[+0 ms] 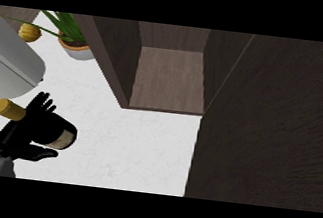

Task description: Pick up the wine, place it into the cabinet and close the cabinet

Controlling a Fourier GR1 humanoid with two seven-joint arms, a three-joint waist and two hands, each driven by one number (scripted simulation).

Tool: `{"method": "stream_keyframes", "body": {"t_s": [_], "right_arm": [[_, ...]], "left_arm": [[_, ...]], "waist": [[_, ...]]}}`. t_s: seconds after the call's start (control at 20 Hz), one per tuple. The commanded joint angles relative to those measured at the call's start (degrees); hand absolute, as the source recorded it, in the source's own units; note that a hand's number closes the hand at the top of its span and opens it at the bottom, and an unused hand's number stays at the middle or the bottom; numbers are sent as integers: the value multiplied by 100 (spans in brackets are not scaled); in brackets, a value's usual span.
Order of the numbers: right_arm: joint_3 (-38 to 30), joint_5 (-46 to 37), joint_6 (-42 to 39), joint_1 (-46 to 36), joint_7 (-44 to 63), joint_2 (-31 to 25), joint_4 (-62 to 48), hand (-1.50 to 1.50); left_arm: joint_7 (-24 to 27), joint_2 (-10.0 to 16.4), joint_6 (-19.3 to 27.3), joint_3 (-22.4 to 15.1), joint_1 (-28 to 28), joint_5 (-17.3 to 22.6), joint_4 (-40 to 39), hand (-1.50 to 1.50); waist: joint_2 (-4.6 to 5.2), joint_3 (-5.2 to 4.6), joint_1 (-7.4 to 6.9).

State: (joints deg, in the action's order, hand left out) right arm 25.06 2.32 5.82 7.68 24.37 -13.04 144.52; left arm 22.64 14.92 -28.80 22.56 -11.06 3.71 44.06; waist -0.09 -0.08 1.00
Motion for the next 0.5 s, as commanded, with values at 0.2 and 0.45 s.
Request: {"method": "stream_keyframes", "body": {"t_s": [0.2, 0.45], "right_arm": [[110, 46, 71, 377, 552, -172, 1408, -150], [-540, 454, -37, -13, 680, -253, 1130, -150]], "left_arm": [[-35, -21, -118, 446, -633, 575, -891, -150], [247, -289, -219, 250, -442, 546, -903, -150]], "waist": [[-4, -2, 75], [5, 6, -50]]}}
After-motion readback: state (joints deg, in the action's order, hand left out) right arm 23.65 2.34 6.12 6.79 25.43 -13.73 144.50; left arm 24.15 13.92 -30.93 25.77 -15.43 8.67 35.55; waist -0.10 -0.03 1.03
